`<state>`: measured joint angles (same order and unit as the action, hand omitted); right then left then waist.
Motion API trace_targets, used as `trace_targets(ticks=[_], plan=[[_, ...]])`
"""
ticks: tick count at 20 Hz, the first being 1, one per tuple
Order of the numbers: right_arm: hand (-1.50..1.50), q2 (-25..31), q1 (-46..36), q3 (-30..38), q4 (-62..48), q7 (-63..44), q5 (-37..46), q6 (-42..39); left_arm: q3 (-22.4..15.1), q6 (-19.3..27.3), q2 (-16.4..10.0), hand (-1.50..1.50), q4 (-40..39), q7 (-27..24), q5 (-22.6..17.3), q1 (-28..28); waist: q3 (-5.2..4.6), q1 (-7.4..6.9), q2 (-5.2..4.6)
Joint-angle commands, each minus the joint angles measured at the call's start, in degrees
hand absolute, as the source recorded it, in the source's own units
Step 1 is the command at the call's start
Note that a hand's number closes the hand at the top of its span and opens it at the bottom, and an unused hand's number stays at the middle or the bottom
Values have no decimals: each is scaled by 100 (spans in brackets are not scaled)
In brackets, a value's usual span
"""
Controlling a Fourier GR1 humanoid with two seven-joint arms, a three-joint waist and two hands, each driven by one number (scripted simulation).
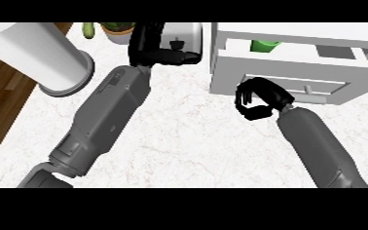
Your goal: Pick up the cup, place it into the drawer and close the drawer
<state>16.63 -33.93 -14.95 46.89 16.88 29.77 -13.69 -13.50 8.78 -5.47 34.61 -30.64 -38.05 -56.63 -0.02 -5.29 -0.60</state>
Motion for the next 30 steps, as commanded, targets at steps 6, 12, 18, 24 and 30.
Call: trace_targets(ticks=[6, 12, 18, 24, 30], plan=[[150, 229, -1431, 1044, -1709, 672, -289, 626, 32, -465, -430, -150, 603, 117, -105, 511, 36, -380, -147], [150, 677, -2035, 1532, -1924, 346, -624, 432, -50, -625, -612, -150, 721, 244, -66, 726, 30, -489, -179], [150, 879, -2122, 1637, -1805, 255, -814, 95, -124, -792, -618, -150, 876, 302, -71, 828, 24, -624, -205], [150, 1070, -2029, 1720, -1610, 309, -1004, -217, -105, -951, -710, -150, 997, 370, -132, 896, 23, -702, -213], [150, 1137, -1913, 1803, -1464, 302, -1199, -480, -125, -1030, -707, -150, 1058, 354, -147, 1034, 25, -762, -238]])
